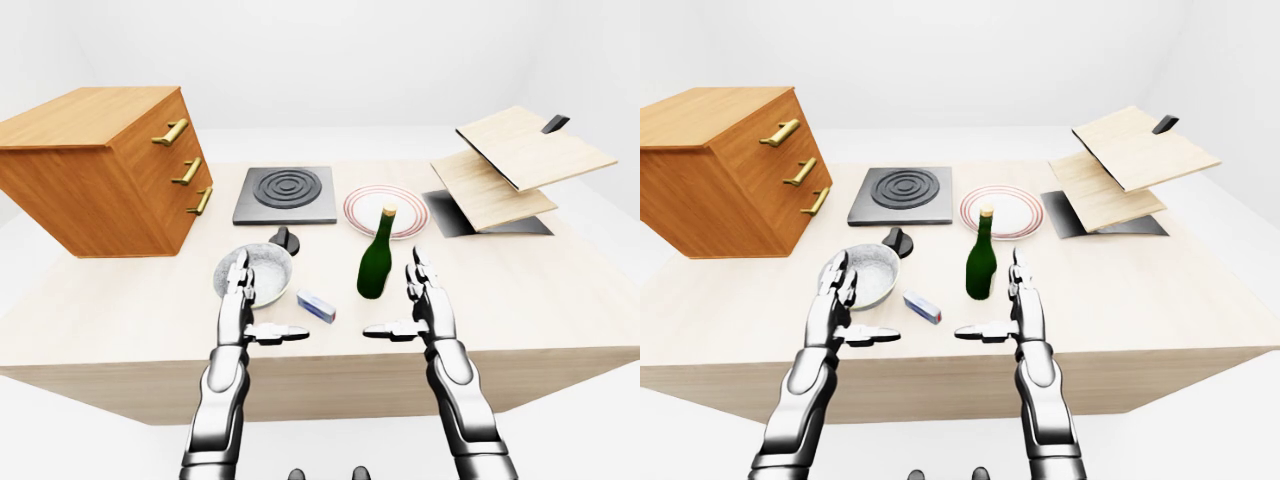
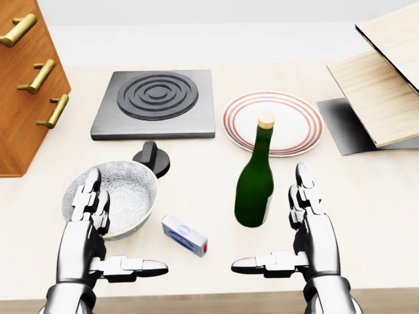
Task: Put the bowl on the top of the cabinet.
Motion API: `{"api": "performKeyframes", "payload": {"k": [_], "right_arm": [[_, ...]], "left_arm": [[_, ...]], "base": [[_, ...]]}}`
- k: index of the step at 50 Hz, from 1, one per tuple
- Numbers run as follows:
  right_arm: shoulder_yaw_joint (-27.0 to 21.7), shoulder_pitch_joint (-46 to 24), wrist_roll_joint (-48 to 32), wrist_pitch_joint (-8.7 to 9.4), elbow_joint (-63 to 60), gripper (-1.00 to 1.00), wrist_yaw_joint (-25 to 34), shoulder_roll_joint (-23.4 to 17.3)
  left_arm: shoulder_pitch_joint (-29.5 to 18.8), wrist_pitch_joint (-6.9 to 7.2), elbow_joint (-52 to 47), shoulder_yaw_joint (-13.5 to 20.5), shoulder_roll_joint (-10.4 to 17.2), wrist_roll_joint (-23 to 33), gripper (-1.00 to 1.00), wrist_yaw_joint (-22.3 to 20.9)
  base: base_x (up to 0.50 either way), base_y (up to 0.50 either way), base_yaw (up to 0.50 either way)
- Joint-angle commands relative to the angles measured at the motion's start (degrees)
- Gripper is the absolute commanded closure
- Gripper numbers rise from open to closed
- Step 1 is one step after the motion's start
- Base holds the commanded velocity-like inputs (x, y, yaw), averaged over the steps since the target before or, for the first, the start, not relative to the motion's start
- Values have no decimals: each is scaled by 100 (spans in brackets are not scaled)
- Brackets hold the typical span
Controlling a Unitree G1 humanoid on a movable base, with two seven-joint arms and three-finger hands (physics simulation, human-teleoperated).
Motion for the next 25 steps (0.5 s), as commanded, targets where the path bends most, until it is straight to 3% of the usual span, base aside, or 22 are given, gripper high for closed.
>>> {"api": "performKeyframes", "payload": {"k": [1, 4, 11, 12, 15, 16, 20, 25], "right_arm": [[-170, -8, 150, 0, 19, -100, 129, -71], [-166, 13, 142, 3, -17, -100, 119, -72], [-149, 66, 114, -54, -102, -100, 103, -64], [-130, 105, 68, -142, -176, -100, 89, -62], [-65, 310, -106, -497, -647, -100, 54, -48], [-21, 465, -209, -497, -1028, -100, 27, -32], [98, 813, -499, -497, -1971, -100, 26, -9], [215, 1042, -675, -497, -2569, -100, 46, 25]], "left_arm": [[-74, 49, 88, 169, 74, -123, -100, -107], [-53, 101, 16, 160, 73, -125, -100, -97], [-23, 16, 0, 153, 74, -113, -100, -101], [25, -28, -91, 135, 71, -92, -100, -106], [179, -409, -355, 107, 47, -75, -100, -141], [354, -515, -748, 114, 5, -207, -100, -197], [881, -515, -1791, 21, -80, -267, -100, -216], [1091, -515, -2375, 54, -122, -450, -100, -136]], "base": [[0, 0, 0], [0, 0, 0], [0, 0, 0], [0, 0, 0], [0, 0, 0], [0, 0, 0], [0, 0, 0], [0, 0, 0]]}}
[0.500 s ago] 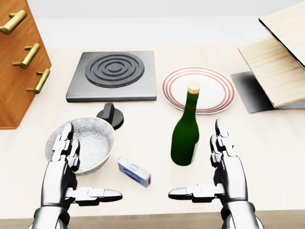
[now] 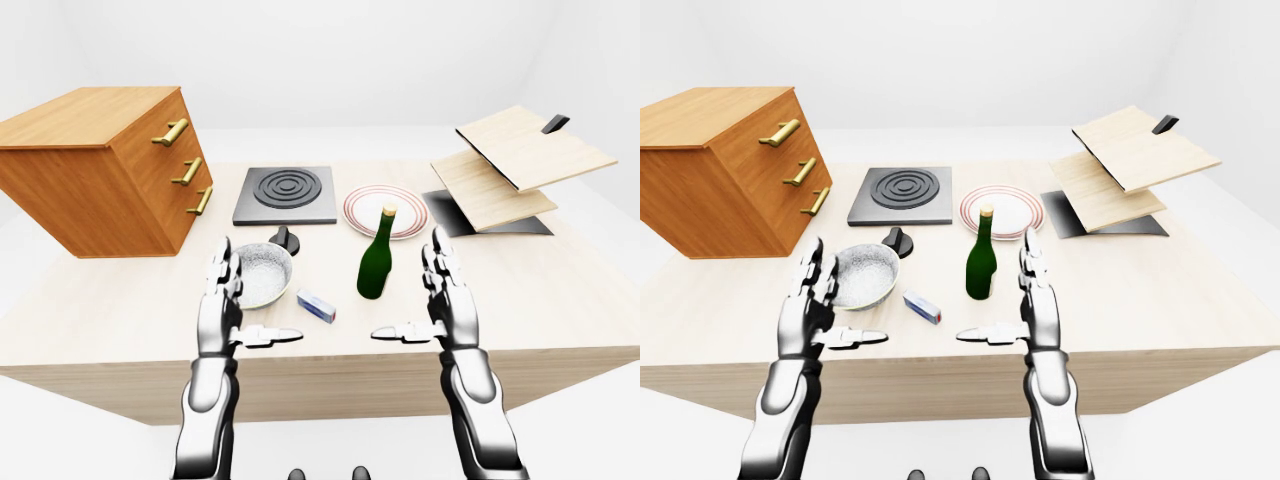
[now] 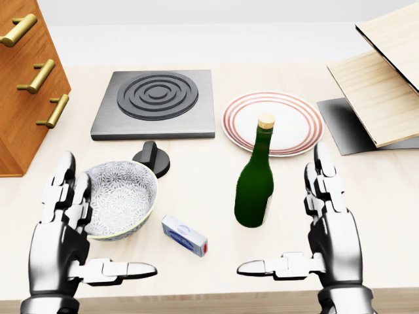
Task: Put the bowl on the top of the cabinet.
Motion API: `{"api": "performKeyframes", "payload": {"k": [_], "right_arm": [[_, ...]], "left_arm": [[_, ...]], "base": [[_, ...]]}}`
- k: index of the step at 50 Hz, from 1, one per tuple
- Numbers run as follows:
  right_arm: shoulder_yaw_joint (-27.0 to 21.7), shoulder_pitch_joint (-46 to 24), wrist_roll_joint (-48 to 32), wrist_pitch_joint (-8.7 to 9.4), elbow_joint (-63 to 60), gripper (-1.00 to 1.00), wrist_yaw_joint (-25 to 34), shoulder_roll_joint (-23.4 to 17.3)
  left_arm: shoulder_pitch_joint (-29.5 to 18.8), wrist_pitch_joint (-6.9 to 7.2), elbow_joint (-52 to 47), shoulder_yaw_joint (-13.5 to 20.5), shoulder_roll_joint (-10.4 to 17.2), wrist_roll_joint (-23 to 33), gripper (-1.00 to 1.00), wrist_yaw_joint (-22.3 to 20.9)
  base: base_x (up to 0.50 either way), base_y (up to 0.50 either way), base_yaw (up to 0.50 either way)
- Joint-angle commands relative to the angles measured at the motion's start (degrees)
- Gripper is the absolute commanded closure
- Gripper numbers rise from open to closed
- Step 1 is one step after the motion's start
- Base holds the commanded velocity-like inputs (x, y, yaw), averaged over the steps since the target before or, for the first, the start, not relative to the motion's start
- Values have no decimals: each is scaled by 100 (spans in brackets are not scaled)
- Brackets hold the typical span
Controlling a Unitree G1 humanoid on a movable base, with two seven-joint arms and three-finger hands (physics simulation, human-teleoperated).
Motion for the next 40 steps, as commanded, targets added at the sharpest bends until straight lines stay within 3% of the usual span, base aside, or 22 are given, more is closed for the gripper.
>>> {"api": "performKeyframes", "payload": {"k": [1, 4, 13, 31, 40], "right_arm": [[193, 519, -422, 0, -1326, -100, -13, 45], [251, 704, -818, 0, -1929, -100, -99, 43], [291, 825, -1202, 0, -2436, -100, -162, 44], [303, 859, -1459, 0, -2706, -100, -183, 47], [182, 752, -1469, 0, -2711, -100, -180, 60]], "left_arm": [[580, 0, -1291, -23, -94, -224, -100, 12], [906, 0, -2192, 49, -170, -117, -100, 164], [1128, 0, -3030, 172, -241, 63, -100, 291], [1187, 0, -3267, 206, -274, 108, -100, 277], [1044, 0, -3172, 263, -276, 198, -100, 357]], "base": [[0, 0, 0], [0, 0, 0], [0, 0, 0], [0, 0, 0], [0, 50, 0]]}}
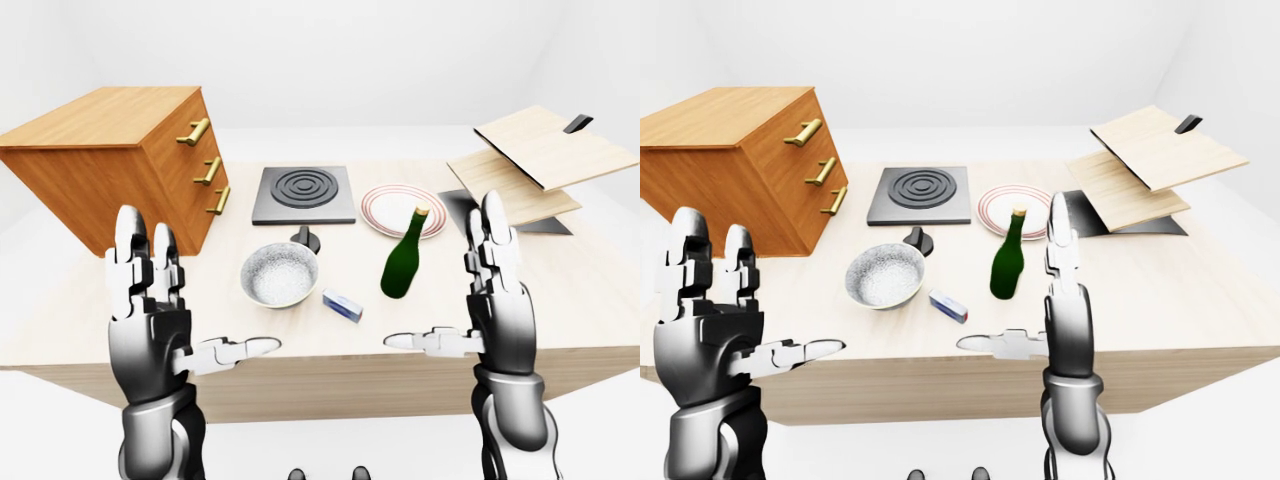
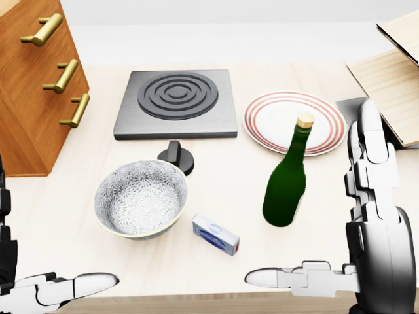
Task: Put the bowl on the top of the cabinet.
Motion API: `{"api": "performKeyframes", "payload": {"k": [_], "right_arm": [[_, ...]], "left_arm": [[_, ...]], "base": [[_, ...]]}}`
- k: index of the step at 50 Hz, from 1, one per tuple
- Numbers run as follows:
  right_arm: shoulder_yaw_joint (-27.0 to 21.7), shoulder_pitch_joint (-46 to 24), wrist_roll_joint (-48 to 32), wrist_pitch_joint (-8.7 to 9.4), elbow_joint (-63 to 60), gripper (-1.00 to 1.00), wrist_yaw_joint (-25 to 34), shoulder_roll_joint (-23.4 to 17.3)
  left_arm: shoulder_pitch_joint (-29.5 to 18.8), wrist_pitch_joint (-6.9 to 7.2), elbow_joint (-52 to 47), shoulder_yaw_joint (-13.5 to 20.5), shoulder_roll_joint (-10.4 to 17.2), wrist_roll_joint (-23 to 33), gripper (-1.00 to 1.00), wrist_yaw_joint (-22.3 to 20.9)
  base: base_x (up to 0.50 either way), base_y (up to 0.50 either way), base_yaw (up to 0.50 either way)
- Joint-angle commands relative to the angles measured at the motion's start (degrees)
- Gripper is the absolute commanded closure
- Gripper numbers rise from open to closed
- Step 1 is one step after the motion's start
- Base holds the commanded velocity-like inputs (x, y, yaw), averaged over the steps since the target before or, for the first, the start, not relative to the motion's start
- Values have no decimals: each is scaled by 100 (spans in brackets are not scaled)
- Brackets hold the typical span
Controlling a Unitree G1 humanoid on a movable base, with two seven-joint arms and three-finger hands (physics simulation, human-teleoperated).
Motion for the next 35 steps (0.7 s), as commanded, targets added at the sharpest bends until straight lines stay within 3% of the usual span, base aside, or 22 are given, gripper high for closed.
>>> {"api": "performKeyframes", "payload": {"k": [1, 35], "right_arm": [[-38, -29, -74, 0, -94, -100, 1, 31], [-22, 11, 14, 0, 89, -100, 5, 27]], "left_arm": [[-39, 0, -52, 57, 12, 52, -100, 54], [-19, 0, 72, 8, 33, 33, -100, 13]], "base": [[0, 50, 0], [0, 50, 0]]}}
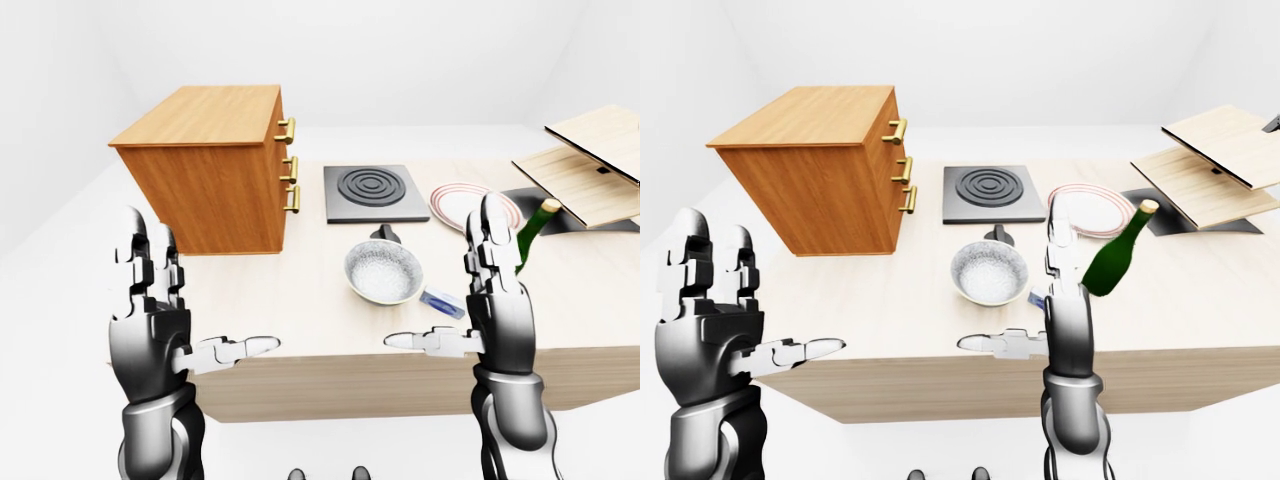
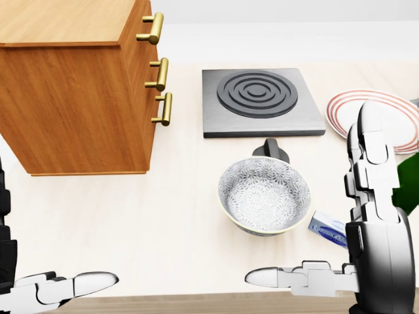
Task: Put the bowl on the top of the cabinet.
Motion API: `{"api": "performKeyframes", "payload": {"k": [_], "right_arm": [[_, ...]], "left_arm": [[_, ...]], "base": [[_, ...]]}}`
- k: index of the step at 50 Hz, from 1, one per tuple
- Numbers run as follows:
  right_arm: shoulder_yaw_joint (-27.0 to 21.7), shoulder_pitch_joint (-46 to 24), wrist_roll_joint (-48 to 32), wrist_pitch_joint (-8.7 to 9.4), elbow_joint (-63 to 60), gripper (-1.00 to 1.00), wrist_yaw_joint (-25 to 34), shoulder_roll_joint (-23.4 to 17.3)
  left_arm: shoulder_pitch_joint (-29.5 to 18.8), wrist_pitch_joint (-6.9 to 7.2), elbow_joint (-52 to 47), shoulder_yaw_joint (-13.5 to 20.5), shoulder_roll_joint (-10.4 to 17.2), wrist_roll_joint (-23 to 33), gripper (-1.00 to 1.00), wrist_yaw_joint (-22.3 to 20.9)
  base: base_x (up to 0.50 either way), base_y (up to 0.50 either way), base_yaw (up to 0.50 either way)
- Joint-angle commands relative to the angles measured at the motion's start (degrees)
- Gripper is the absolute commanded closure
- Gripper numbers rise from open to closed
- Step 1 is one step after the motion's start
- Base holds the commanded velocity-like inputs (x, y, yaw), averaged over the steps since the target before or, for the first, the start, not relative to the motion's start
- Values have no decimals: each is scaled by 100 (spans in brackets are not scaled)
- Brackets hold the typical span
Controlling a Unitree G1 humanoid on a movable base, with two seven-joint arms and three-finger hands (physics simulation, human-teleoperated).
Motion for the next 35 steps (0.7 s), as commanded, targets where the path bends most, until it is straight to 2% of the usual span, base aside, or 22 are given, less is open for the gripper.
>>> {"api": "performKeyframes", "payload": {"k": [1, 35], "right_arm": [[-3, 10, 24, 0, 70, -100, -4, -6], [-22, -30, 59, 0, 158, -100, -1, -3]], "left_arm": [[5, 0, 35, -23, 3, 10, -100, -9], [-58, 0, 134, -14, 17, 27, -100, 16]], "base": [[0, 50, 0], [0, 50, 0]]}}
